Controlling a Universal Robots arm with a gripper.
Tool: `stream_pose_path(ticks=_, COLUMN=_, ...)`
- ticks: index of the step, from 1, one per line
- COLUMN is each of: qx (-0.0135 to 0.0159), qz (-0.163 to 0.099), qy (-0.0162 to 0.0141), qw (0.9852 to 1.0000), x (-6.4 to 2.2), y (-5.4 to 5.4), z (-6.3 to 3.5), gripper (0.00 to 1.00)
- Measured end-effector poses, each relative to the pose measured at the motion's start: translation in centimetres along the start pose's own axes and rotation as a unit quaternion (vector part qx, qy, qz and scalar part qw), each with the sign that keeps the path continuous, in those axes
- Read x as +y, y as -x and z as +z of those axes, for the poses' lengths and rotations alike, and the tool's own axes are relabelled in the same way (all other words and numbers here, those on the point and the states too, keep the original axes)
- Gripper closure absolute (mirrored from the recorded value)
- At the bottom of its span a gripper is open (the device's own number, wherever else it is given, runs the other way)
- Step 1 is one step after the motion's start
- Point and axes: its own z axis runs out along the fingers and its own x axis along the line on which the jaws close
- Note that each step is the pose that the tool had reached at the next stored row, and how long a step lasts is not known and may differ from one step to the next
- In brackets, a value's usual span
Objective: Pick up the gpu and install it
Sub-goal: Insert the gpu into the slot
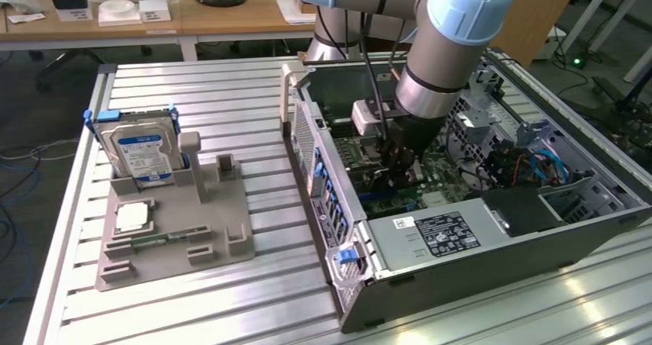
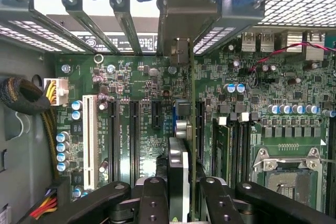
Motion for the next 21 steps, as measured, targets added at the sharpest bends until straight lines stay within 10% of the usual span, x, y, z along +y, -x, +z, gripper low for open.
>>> stream_pose_path(ticks=13, qx=0.0006, qz=0.0, qy=-0.0001, qw=1.0, x=-0.01, y=0.03, z=-0.36, gripper=0.72)
stream_pose_path(ticks=18, qx=0.0127, qz=0.001, qy=-0.0002, qw=0.9999, x=-0.01, y=0.23, z=-0.35, gripper=0.72)
stream_pose_path(ticks=21, qx=0.0135, qz=0.001, qy=-0.0002, qw=0.9999, x=-0.01, y=0.23, z=-0.35, gripper=0.72)
